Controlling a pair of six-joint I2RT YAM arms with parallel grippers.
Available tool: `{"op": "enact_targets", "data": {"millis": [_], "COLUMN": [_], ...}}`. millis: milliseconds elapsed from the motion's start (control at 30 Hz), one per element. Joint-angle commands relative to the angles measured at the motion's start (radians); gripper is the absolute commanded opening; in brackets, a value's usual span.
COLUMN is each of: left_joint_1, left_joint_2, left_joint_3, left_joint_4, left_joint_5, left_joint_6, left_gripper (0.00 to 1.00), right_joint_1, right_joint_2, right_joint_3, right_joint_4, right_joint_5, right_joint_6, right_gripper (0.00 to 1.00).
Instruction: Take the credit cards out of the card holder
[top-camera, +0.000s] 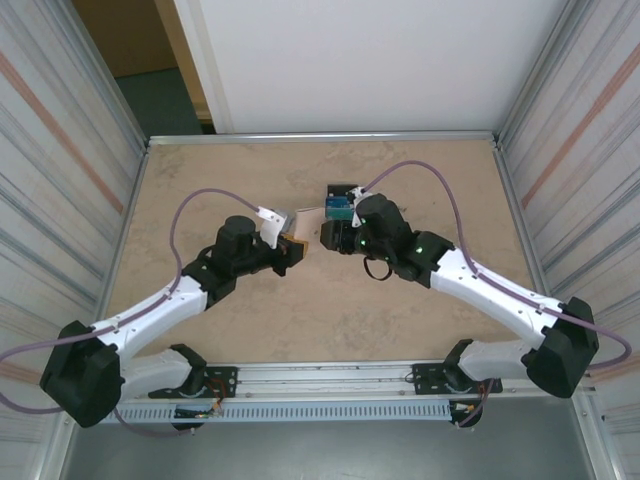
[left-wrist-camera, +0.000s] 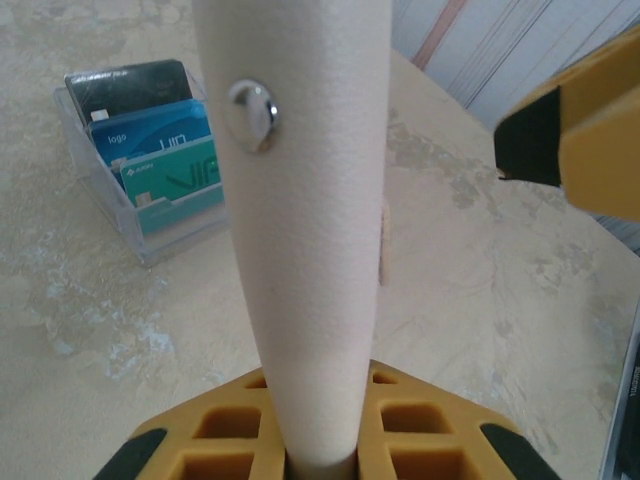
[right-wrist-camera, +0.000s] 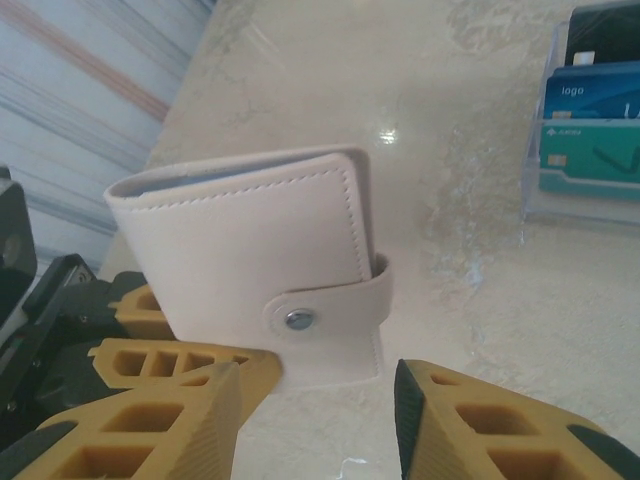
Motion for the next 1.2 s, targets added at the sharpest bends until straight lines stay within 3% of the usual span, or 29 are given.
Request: {"op": "enact_targets", "data": {"millis": [0,733,1167], "left_joint_1": [0.010,0.009,0.010], "left_joint_2": [0.003,0.037,0.026], "left_joint_3": [0.046,0.074,0.066], "left_joint_4": [0.055,0.043,0.054], "left_joint_5": [-0.012,0.077,0.076], "left_joint_6": [-0.025,-0.040,-0.059], "left_gripper": [0.00,0.00,0.00], "right_joint_1": [0.015,0.024,0.004], "right_joint_2": [0.026,0.159,0.146], "right_joint_3": [0.042,0.124,0.089], "right_joint_4": [0.018,0.007,-0.012], "right_joint_5": [0.040,0.036,0.068], "right_joint_6": [0.037,0.040,0.054], "right_gripper": [0.44,0.47,0.32]}}
